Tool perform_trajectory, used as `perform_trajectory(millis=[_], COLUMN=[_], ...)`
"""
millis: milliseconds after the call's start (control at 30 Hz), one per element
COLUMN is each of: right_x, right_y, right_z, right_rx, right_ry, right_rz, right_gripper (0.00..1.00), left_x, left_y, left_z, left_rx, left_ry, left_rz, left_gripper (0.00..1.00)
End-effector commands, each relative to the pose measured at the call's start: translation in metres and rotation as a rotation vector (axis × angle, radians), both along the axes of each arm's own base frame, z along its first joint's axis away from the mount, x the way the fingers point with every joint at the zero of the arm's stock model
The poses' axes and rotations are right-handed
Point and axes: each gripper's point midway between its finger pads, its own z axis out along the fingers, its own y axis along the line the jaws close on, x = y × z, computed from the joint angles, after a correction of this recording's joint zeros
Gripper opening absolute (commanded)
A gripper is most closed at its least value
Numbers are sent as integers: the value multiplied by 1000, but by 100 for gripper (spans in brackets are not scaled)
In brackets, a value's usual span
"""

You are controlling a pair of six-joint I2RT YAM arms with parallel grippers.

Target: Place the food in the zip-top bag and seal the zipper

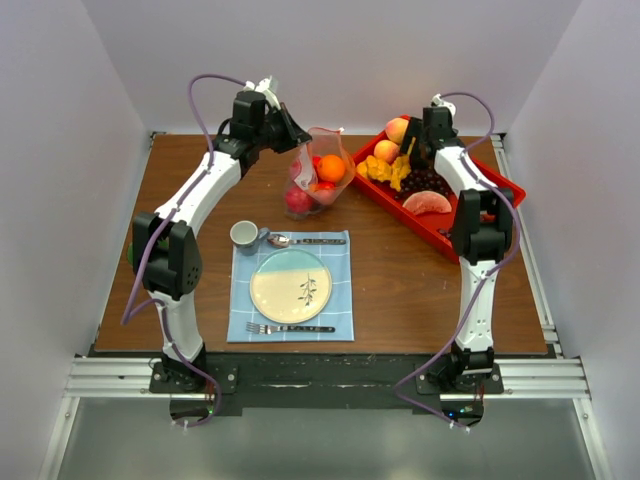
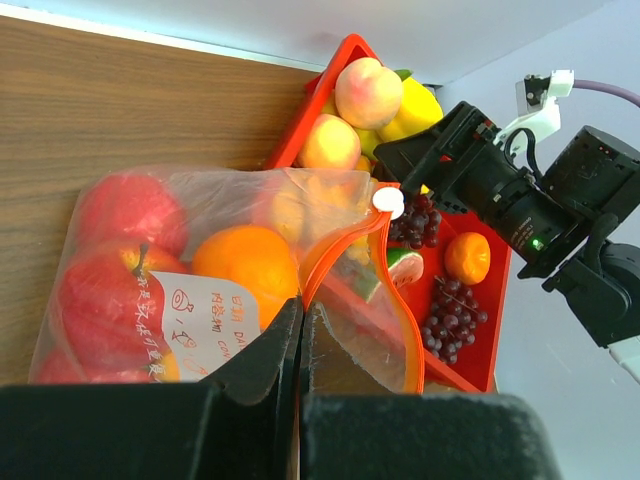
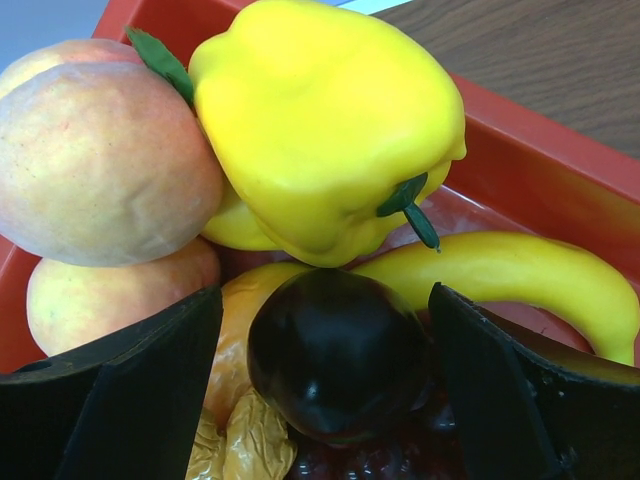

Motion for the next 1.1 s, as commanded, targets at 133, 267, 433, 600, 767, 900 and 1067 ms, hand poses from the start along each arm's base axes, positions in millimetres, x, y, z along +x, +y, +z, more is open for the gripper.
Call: perform_trajectory(millis=[133,267,433,600,767,900,1067], right_x=[5,5,3,5,-7,-34,-77], right_y=[0,2,3,1,4,8,53], right_z=[8,0,-6,24,63,110,167], right_rx=[13,22,28,32,32,42,74], right_ry=[-9,10,20,-19,-59,-99,-153], right_rz=[-3,3,-1,-28,-45,-56,27], right_gripper=[84,84,74,39,32,28,27], left_x=[6,6,5,7,10,9,9], left_y=[5,6,5,4,0,0,3], left_z=[26,25,24,22,22,18,15], left_rx=[-6,-2,-5,-4,-22,-23,-5], left_ry=[-73,-72,-73,-75,-78,-73,-77], left_rz=[3,4,-2,-4,-13,-16,-9], left_gripper=[0,0,0,0,0,0,0])
